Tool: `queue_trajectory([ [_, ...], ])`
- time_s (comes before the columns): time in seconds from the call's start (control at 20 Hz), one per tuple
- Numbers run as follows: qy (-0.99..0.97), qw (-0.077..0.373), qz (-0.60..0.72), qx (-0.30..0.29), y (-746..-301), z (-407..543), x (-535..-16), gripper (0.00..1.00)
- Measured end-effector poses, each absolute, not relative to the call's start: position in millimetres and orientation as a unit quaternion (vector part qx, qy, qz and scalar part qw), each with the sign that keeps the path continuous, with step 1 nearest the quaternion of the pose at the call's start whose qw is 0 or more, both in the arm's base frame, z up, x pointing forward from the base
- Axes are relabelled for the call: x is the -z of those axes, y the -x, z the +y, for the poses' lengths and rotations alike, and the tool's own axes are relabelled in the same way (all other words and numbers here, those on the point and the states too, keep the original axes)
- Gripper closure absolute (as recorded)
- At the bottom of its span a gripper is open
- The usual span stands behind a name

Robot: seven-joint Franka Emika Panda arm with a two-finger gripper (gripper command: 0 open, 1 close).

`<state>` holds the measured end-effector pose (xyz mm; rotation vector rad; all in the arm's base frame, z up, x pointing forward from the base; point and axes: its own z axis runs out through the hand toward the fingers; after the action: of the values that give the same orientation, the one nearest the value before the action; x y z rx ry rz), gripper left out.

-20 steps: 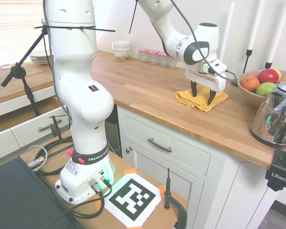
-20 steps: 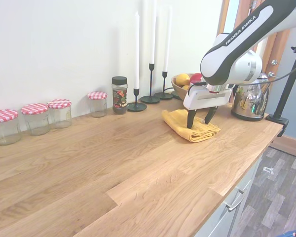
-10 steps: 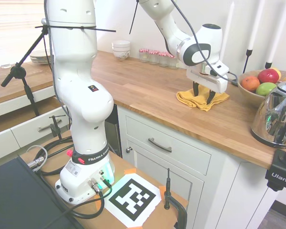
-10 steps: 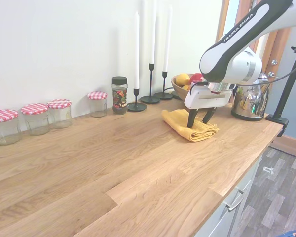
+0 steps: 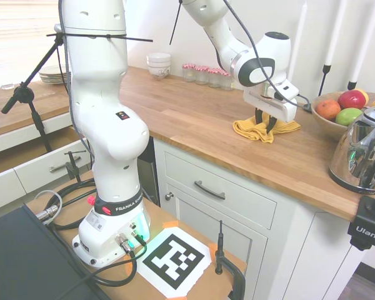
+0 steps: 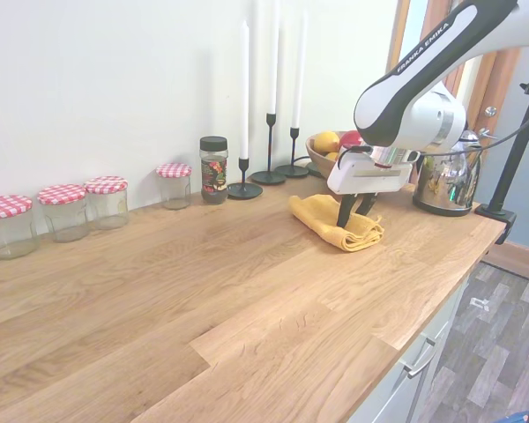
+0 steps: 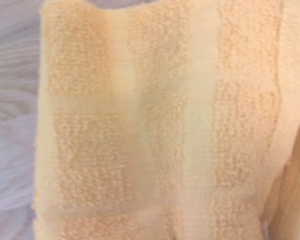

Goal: Wipe the counter

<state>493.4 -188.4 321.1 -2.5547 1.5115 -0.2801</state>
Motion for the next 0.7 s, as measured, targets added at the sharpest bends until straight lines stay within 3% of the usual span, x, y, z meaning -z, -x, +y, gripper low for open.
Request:
queue_trajectory([
  [0.7,0.856,0.086,0.501,0.095,-498.1,-177.0,-321.7,1.00],
])
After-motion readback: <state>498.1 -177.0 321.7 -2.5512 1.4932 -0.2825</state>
